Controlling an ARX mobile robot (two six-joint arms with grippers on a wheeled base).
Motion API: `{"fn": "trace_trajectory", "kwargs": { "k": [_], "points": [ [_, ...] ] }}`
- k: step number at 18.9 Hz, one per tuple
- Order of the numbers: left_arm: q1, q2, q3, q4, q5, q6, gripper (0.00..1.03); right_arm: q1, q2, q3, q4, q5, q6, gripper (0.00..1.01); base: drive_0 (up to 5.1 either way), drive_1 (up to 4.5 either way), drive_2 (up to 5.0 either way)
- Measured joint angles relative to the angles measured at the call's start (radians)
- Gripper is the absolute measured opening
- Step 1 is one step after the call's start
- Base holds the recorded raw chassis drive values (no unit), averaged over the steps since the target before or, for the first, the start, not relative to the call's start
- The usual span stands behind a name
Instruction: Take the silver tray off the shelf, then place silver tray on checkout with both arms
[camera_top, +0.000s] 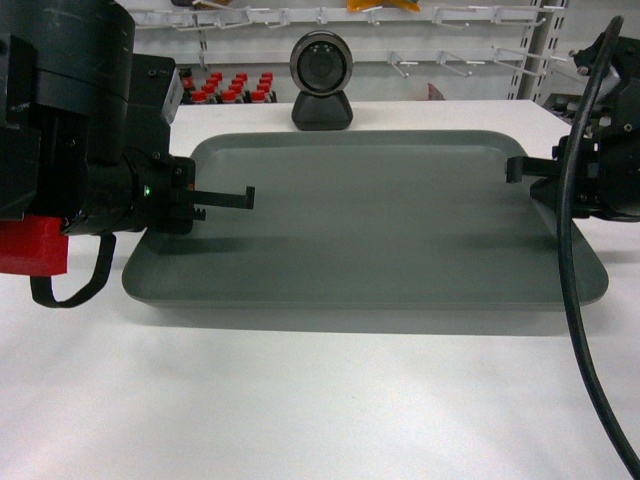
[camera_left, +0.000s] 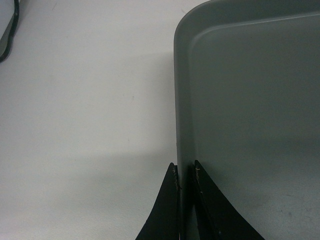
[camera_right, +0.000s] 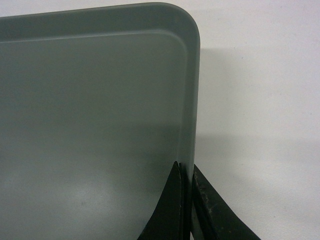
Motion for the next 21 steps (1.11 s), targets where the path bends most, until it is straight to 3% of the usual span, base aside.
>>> {"fn": "trace_trajectory", "kwargs": {
  "k": [7, 11, 14, 17, 19, 21],
  "points": [
    [0.022, 0.043, 0.074, -0.023, -0.003, 0.012, 0.03, 0.019, 0.082, 0.108, -0.04, 0.025, -0.008, 0.02, 0.0, 0.0, 0.0],
    [0.03, 0.095, 0.108, -0.043, -0.004, 0.017, 0.03, 0.029, 0.14, 0.144, -0.024, 0.046, -0.032, 0.02, 0.0, 0.0, 0.0],
    [0.03, 0.098, 0.125, -0.087, -0.005, 0.001, 0.03, 0.031, 0.179, 0.172, -0.011, 0.056, -0.068, 0.02, 0.0, 0.0, 0.0],
    [0.03, 0.101, 0.126, -0.093, 0.002, -0.013, 0.03, 0.031, 0.187, 0.172, -0.003, 0.057, -0.079, 0.02, 0.0, 0.0, 0.0],
    [0.029, 0.101, 0.126, -0.09, -0.01, -0.008, 0.15, 0.031, 0.187, 0.172, 0.001, 0.06, -0.08, 0.02, 0.0, 0.0, 0.0],
    [0.034, 0.101, 0.135, -0.078, -0.027, 0.007, 0.36, 0.031, 0.187, 0.172, -0.002, 0.06, -0.091, 0.06, 0.0, 0.0, 0.0]
  ]
}}
